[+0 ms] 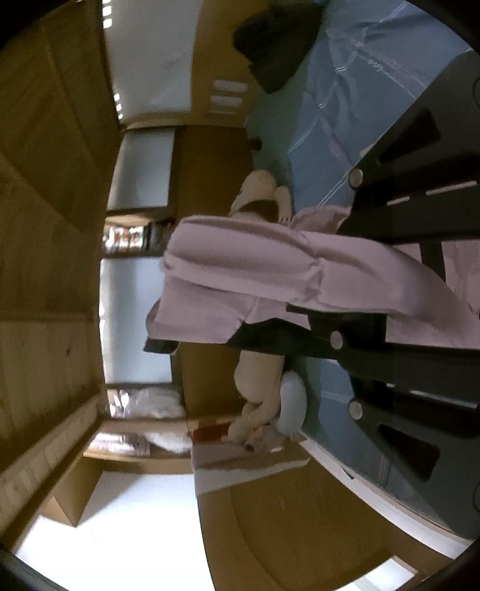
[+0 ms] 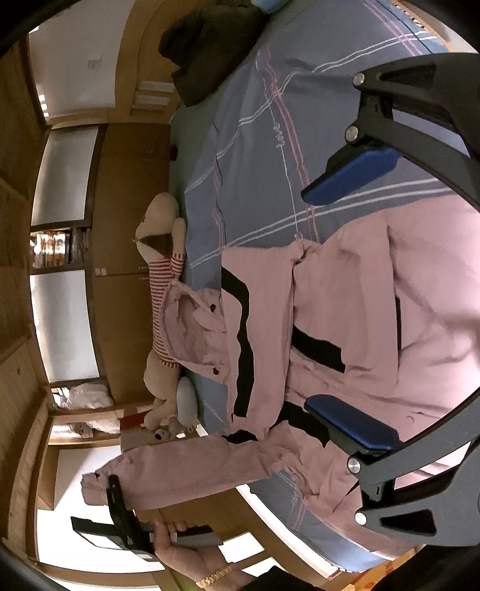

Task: Fold large clothes
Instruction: 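Carry the sleeve across the jacket chest toward the folded sleeve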

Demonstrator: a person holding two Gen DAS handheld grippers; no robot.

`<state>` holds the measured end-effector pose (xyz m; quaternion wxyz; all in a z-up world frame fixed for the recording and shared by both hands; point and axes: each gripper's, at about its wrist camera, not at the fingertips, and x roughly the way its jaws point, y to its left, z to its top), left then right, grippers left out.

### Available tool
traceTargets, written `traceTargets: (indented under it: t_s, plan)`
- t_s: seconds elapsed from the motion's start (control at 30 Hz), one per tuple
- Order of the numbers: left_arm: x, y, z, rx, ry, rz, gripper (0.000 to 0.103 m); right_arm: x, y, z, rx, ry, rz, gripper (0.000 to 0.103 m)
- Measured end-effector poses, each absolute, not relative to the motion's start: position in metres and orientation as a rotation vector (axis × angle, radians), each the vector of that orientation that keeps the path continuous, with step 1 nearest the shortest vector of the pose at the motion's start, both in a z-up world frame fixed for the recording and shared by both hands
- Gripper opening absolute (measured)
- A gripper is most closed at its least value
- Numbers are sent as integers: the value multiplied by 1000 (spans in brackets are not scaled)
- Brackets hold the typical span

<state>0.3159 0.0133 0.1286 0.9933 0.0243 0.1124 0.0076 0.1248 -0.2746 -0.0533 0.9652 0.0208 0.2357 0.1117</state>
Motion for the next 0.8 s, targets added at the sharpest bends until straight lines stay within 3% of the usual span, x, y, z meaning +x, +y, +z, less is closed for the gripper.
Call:
traceTargets:
  t_s: [0.43, 0.8]
  plan:
    - [369, -84, 51, 130, 377, -103, 9, 118, -311, -57, 65, 492, 170, 102]
    - [416, -142, -45, 154, 564, -156, 9, 115, -315, -57, 50, 498, 173, 102]
